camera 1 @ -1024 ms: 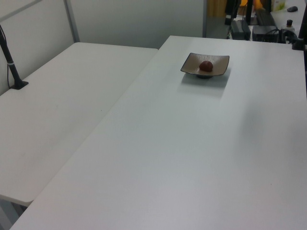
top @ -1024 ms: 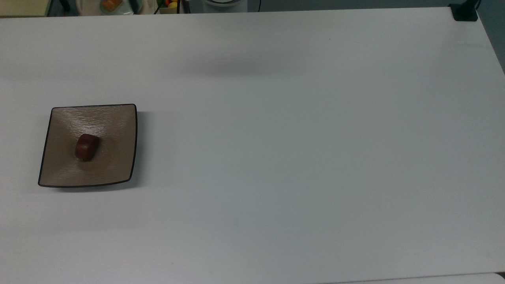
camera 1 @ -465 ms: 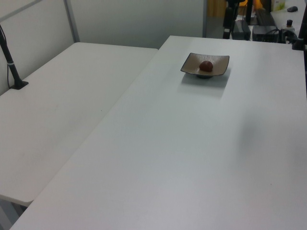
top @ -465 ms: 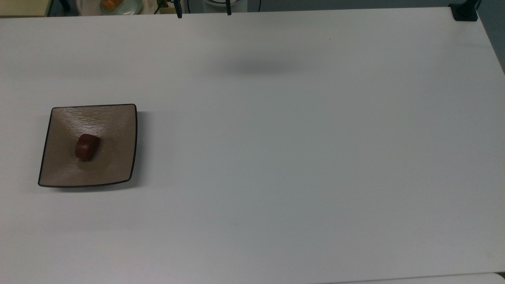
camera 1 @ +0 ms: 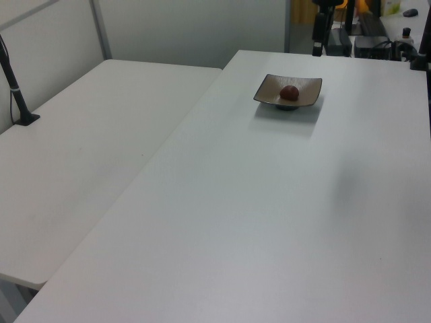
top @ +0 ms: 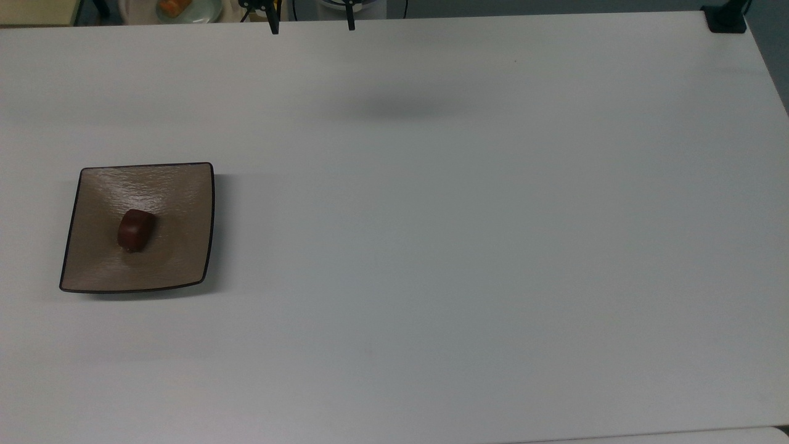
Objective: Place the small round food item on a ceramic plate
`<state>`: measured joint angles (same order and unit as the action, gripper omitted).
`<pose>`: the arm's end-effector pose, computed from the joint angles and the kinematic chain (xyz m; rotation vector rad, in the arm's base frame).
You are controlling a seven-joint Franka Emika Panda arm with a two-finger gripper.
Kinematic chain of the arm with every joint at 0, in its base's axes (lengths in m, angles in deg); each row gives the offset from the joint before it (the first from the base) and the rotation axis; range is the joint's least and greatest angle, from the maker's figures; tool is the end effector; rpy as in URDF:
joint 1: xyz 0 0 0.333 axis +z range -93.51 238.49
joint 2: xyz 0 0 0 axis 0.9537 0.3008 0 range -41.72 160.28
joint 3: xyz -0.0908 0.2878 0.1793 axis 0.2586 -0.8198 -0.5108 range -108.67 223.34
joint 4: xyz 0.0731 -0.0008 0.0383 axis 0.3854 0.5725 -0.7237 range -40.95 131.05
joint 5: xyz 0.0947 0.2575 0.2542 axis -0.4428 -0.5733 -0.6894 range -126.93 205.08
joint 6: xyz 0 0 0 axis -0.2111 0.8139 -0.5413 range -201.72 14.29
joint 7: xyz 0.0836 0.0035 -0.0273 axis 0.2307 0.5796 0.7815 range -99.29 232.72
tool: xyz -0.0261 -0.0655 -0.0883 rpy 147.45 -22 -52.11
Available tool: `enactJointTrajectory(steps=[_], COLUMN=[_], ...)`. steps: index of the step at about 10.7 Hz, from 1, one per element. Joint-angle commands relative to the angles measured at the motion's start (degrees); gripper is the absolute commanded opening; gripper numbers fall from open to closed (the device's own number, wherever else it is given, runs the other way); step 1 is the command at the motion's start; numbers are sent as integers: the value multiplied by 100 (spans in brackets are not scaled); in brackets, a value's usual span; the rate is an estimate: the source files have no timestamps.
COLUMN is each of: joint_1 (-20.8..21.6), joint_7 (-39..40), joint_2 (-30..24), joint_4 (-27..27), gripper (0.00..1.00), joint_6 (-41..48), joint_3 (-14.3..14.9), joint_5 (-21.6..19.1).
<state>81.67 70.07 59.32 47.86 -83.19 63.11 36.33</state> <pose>0.5449 0.0372 0.6411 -3.0873 -0.1762 -0.0977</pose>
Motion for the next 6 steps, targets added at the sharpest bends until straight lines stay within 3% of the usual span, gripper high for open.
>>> enactJointTrajectory(steps=[1, 6], joint_1=[58, 23], joint_7=[148, 139], joint_2=[31, 5], joint_4=[-88, -88], gripper=[100, 100], joint_6=[15, 24], joint_3=[55, 37], joint_5=[-59, -59])
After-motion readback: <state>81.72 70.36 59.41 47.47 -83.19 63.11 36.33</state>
